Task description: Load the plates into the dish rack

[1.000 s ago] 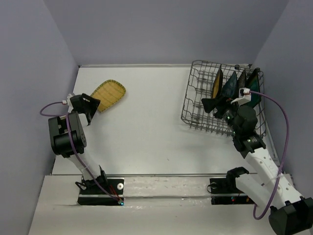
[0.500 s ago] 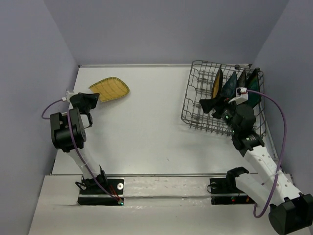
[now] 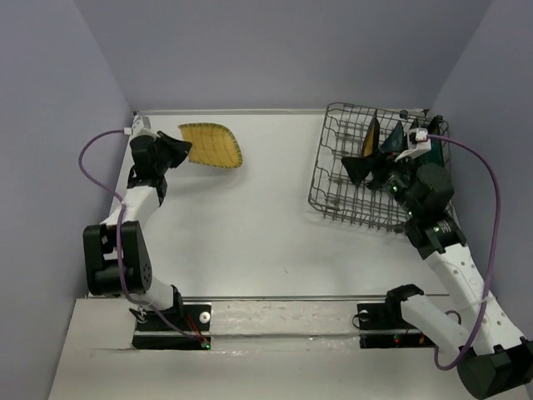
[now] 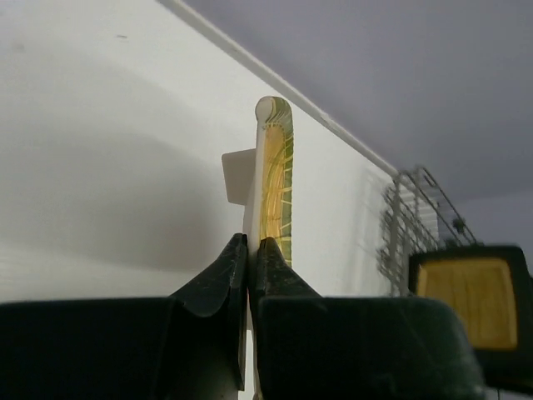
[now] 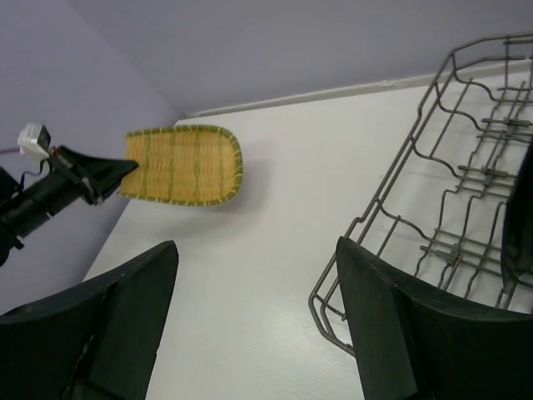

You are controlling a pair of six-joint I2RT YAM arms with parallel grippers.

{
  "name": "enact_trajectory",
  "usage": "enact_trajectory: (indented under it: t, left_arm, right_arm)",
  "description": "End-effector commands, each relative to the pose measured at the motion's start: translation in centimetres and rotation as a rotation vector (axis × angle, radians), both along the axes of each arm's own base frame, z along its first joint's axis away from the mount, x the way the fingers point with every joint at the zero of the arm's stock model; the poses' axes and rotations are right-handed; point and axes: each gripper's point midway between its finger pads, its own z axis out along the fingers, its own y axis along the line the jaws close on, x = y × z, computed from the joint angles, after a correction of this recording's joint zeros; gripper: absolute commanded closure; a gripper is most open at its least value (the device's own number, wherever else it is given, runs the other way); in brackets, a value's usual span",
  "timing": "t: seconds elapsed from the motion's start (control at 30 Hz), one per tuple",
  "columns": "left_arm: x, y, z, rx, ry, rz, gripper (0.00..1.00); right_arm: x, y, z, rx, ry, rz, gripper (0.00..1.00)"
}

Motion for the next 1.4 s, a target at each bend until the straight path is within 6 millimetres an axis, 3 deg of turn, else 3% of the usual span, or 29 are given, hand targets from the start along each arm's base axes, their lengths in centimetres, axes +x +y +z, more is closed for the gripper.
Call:
enact_trajectory:
  t: [0.0, 0.03, 0.1, 0.13, 0.17, 0.27, 0.3, 0.37, 0.4, 0.43, 0.5, 0.53, 0.6, 0.8, 0.9, 0.97, 1.07, 1.2, 1.37]
  left_arm:
    - [-3.0, -9.0, 11.0, 0.12, -0.218, -0.307, 0.94]
    - [-3.8, -10.2, 12.0, 0.12, -0.23, -0.369, 0.94]
    - [-5.5, -11.8, 12.7, 0.116, -0.239, -0.45, 0.94]
    - [-6.4, -12.7, 12.9, 0.109, -0.244, -0.509, 0.94]
    - [-7.3, -13.1, 13.2, 0.109, -0.243, -0.538, 0.94]
    - [-10.0, -14.8, 13.9, 0.128, -0.268, -0.652, 0.94]
    - [-10.8, -15.3, 14.1, 0.131, -0.28, -0.678, 0.94]
    - [-13.0, -16.8, 14.7, 0.149, -0.311, -0.756, 0.94]
    - [-13.8, -17.4, 14.8, 0.157, -0.322, -0.784, 0.94]
    - [-14.8, -18.4, 14.9, 0.174, -0.339, -0.833, 0.94]
    - [-16.4, -19.4, 15.3, 0.184, -0.354, -0.888, 0.94]
    - [-17.7, -20.6, 15.4, 0.185, -0.373, -0.958, 0.94]
    - [-19.8, -22.2, 15.8, 0.187, -0.4, -1.053, 0.94]
    - [-22.7, -24.2, 16.7, 0.202, -0.446, -1.168, 0.94]
    - [-23.8, -25.7, 16.8, 0.204, -0.456, -1.226, 0.94]
    - [-23.8, -26.3, 16.8, 0.2, -0.448, -1.238, 0.94]
    - [-24.3, -27.1, 17.1, 0.196, -0.451, -1.268, 0.94]
    - [-25.1, -27.6, 18.0, 0.21, -0.485, -1.288, 0.94]
    - [-24.9, -27.6, 18.2, 0.245, -0.469, -1.287, 0.94]
  right_arm:
    - [-1.4, 4.7, 1.2, -0.083, -0.025, 0.326, 0.24]
    - [-2.4, 6.0, 2.1, -0.088, -0.038, 0.435, 0.3]
    - [-2.0, 7.1, 1.3, -0.121, -0.02, 0.519, 0.41]
    - [-1.9, 7.3, 1.4, -0.131, -0.02, 0.542, 0.62]
    - [-1.8, 7.4, 2.1, -0.153, -0.03, 0.557, 0.71]
    - [-1.2, 7.9, 2.4, -0.184, -0.047, 0.595, 0.9]
    - [-1.2, 8.0, 3.3, -0.19, -0.063, 0.602, 0.91]
    - [-1.0, 8.2, 3.7, -0.212, -0.089, 0.625, 0.78]
    - [-0.9, 8.3, 3.9, -0.218, -0.099, 0.628, 0.66]
    - [-0.5, 8.5, 4.3, -0.222, -0.107, 0.637, 0.42]
    - [-0.8, 9.1, 4.2, -0.225, -0.098, 0.704, 0.29]
    - [-1.2, 9.5, 5.1, -0.23, -0.122, 0.75, 0.24]
    - [-1.6, 10.4, 4.5, -0.246, -0.12, 0.83, 0.17]
    - [-1.7, 10.8, 4.5, -0.295, -0.158, 0.85, 0.11]
    - [-2.6, 12.1, 4.1, -0.317, -0.165, 0.905, 0.1]
    - [-4.1, 13.7, 3.4, -0.33, -0.164, 0.976, 0.1]
    - [-3.9, 15.1, 1.3, -0.403, -0.117, 0.955, 0.1]
    - [-3.4, 15.0, -0.5, -0.419, -0.074, 0.94, 0.1]
    - [-5.1, 15.7, -1.2, -0.399, -0.066, 1.016, 0.25]
